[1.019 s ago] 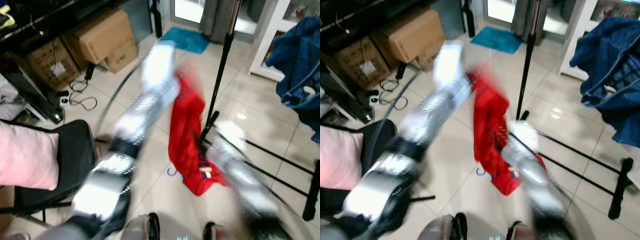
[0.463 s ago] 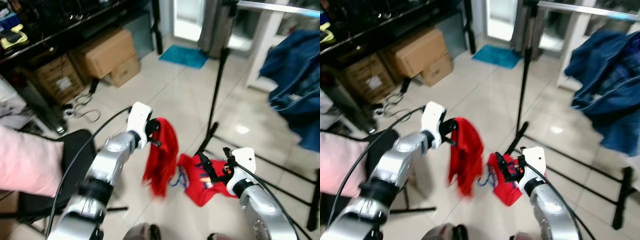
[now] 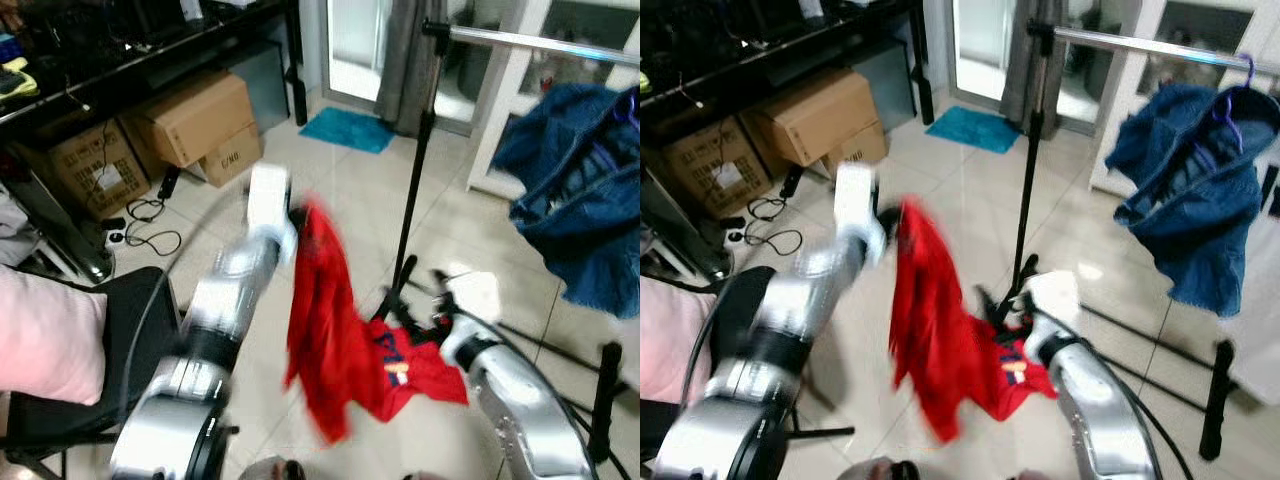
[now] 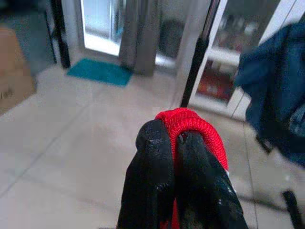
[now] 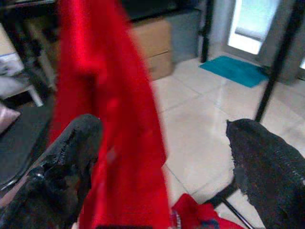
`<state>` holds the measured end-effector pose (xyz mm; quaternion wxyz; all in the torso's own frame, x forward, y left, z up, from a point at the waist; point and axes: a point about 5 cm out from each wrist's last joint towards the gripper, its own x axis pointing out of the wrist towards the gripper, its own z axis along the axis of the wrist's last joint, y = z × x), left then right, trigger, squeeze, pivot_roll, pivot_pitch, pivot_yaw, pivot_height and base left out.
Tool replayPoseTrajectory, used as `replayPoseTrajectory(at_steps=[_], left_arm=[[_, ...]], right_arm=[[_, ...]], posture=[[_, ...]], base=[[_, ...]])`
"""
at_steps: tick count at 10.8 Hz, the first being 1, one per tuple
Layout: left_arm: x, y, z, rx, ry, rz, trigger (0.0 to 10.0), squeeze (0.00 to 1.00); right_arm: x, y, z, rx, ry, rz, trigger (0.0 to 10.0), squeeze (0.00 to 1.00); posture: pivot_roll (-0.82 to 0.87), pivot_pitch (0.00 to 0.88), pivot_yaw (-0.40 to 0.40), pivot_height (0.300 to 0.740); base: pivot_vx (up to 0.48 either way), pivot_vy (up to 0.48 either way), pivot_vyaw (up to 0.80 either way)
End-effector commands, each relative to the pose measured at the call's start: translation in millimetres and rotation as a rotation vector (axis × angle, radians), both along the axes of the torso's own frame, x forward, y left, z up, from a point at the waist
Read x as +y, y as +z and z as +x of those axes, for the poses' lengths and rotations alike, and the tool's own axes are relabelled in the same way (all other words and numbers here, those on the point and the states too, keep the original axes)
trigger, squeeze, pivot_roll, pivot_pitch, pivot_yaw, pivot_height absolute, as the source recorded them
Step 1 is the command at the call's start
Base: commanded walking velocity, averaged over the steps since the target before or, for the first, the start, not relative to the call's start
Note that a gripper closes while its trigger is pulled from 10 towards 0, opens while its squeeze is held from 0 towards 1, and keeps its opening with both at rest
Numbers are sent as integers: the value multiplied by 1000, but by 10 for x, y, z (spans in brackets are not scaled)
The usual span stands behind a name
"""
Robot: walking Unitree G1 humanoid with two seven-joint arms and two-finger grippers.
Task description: Hang hanger
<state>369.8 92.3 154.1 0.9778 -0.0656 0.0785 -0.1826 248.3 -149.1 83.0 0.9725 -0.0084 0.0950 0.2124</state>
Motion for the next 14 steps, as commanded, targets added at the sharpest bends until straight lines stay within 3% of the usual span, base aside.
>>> replayPoseTrajectory(at_steps=[1, 3, 5, 6, 9, 10, 11, 14], left_arm=[[15, 13, 20, 8, 21, -3, 0, 0], [-197, 230, 125, 1, -4, -45, 0, 0], [-509, 554, 180, -46, -91, -105, 0, 0], [-616, 620, 190, -54, -115, -95, 0, 0], [-699, 800, 275, -70, -83, -111, 0, 0], [-711, 890, 298, -83, -68, -134, 0, 0], [-719, 1008, 329, -89, -39, -170, 0, 0], [-854, 1226, 316, -126, -63, -219, 0, 0]], right_arm=[[1, 15, -28, 8, 40, 3, 10000, 1000], [101, 165, -60, 4, 309, -20, 10000, 1000], [173, 151, 276, 23, 166, -66, 10000, 1000], [346, 149, 399, 37, 180, -58, 10000, 1000], [696, 135, 611, 79, 237, -100, 10000, 1000], [745, 123, 661, 85, 238, -110, 10000, 1000], [763, 60, 710, 108, 217, -185, 10000, 1000], [667, -11, 830, 151, 33, -259, 10000, 1000]], posture=[[-92, 0, 78, 740], [-85, 0, 76, 740], [-75, 0, 87, 740], [-69, 3, 98, 740], [-56, 60, 125, 740], [-51, 71, 131, 740], [-47, 82, 136, 740], [-34, 117, 134, 740]], base=[[0, 0, 0], [0, 0, 0], [0, 0, 0], [0, 0, 0], [0, 0, 0], [0, 0, 0], [0, 0, 0], [0, 0, 0]])
